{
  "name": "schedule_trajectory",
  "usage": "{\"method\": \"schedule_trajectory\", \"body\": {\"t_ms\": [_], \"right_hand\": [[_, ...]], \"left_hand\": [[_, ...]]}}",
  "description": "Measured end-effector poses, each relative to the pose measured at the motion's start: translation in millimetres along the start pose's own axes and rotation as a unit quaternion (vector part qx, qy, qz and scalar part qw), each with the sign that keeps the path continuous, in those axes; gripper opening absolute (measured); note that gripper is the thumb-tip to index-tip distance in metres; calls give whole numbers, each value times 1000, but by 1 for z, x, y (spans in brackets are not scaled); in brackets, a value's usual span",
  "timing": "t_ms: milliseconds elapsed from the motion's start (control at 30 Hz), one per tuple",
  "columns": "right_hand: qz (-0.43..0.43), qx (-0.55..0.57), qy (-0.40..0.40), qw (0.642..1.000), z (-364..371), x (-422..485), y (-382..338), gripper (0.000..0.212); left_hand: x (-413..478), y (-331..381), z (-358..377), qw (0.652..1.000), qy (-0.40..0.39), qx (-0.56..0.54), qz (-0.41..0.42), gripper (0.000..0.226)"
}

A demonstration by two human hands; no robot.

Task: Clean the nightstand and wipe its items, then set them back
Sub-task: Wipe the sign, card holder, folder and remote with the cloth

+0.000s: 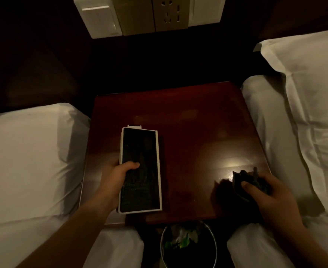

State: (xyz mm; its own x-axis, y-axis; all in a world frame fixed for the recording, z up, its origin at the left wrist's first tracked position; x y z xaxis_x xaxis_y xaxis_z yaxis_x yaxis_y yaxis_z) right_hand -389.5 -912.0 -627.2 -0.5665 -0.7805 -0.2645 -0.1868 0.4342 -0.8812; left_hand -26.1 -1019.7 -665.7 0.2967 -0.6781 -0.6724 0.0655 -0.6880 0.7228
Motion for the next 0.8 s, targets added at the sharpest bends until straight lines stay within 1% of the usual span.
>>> {"method": "schedule_trajectory", "body": {"t_ms": [100,133,267,300,367,400,500,633,700,800], "right_hand": [[7,-8,36,999,-9,4,6,21],[5,-13,49,999,-12,5,6,21],[-29,-77,109,991,-24,7,4,25],[-40,-105,120,986,-26,8,3,26],[-60,-168,129,975,-29,10,3,28],[-69,-200,126,969,-29,12,3,30],[-97,-271,88,954,-23,14,3,40],[-122,-372,4,920,-10,13,9,57],[-148,-392,3,908,-11,10,7,62],[-187,-375,31,907,-16,1,-2,62]], "left_hand": [[10,4,-1,998,29,5,49,19],[11,5,-2,996,43,12,73,20],[11,8,-7,977,99,87,168,41],[8,10,-9,964,119,125,204,47],[1,17,-11,921,154,220,282,61],[-1,19,-10,910,156,239,300,67],[-5,17,-5,921,138,239,274,71],[-11,11,-8,934,154,221,236,66],[-18,8,-14,936,165,205,235,63],[-33,0,-22,930,163,205,259,59]]}}
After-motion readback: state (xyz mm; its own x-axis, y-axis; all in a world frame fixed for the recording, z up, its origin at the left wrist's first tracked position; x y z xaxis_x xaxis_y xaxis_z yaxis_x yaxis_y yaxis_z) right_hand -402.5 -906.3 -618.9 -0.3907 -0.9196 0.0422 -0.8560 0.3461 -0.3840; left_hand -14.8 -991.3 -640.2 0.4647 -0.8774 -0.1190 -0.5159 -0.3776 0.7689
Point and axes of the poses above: each hand's wrist, its own x-axis towards the middle knuckle, its own z-axis out of the palm, y = z × x, the point moved 6 cm from there along x, towards the middle knuckle, and after that the axes turned 9 degrees about y, right-handed, at the moved point
